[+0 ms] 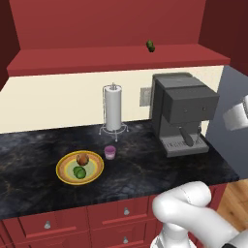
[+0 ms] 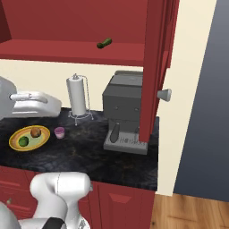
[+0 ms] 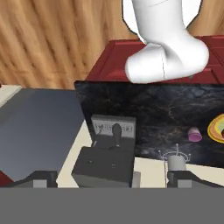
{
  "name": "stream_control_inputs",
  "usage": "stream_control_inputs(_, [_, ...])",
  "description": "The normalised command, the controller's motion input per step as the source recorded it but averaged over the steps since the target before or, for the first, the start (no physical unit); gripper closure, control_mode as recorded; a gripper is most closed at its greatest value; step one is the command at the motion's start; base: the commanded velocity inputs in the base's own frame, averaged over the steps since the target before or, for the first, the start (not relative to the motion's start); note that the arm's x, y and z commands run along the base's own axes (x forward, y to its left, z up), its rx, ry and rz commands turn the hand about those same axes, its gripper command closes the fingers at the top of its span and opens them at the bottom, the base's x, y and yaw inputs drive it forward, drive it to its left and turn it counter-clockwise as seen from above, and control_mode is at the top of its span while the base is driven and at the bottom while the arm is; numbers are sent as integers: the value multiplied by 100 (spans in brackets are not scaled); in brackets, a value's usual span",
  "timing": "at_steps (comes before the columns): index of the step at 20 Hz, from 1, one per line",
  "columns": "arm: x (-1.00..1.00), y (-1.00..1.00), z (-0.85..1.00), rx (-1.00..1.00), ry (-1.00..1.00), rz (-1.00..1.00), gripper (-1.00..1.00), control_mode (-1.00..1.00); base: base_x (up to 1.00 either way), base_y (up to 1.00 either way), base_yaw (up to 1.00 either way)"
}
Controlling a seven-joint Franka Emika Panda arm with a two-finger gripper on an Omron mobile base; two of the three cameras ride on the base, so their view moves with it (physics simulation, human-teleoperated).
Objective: Pick the avocado and bread from the counter and place them on the plate. Then pick the jam from the cabinet and place it next to the plate. Lastly close the cabinet door.
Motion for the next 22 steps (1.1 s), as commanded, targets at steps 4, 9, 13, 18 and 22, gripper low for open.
stream_control_inputs(4, [-33,-44,1,8,-28,0,-100,-100,0,0,0])
stream_control_inputs(9, [-20,-50,5,8,-25,0,-100,-100,0,0,0])
stream_control_inputs(13, [-12,-47,7,6,-25,-2,-100,-100,0,0,0])
stream_control_inputs(18, [-8,-42,7,9,-21,-10,-100,-100,0,0,0])
stream_control_inputs(22, [-12,-43,8,18,-11,-25,-100,-100,0,0,0])
